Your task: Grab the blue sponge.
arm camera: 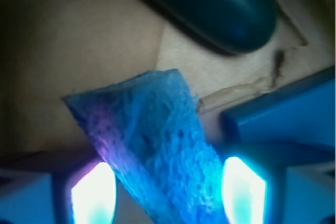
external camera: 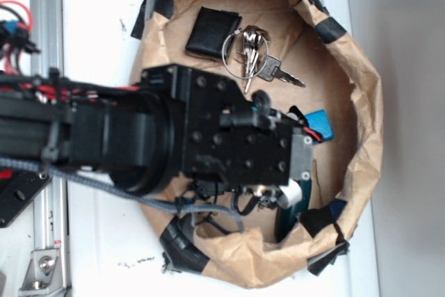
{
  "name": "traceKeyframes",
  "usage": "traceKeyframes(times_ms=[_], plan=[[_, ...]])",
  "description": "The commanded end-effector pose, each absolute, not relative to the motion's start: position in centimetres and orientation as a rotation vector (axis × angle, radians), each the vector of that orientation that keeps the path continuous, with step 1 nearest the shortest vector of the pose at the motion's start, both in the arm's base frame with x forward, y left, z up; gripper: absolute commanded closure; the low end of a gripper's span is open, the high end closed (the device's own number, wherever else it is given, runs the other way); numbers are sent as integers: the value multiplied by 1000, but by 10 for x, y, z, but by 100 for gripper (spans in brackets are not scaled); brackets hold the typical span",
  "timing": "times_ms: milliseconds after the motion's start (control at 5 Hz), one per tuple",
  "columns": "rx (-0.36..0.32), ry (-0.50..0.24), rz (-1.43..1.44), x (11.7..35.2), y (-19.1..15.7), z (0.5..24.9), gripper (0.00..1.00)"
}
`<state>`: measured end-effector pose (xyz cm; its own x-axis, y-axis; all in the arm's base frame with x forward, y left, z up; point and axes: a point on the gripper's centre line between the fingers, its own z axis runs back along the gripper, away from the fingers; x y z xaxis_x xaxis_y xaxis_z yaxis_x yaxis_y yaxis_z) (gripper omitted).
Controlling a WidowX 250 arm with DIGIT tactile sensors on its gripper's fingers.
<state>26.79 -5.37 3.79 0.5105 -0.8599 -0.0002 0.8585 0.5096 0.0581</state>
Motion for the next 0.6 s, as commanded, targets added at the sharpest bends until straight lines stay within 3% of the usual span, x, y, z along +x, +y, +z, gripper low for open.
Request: traceKeyframes(times_ms=[0, 400], plan=[[146, -94, -995, 275, -60, 42, 100], [121, -123, -626, 289, -11, 74, 100]])
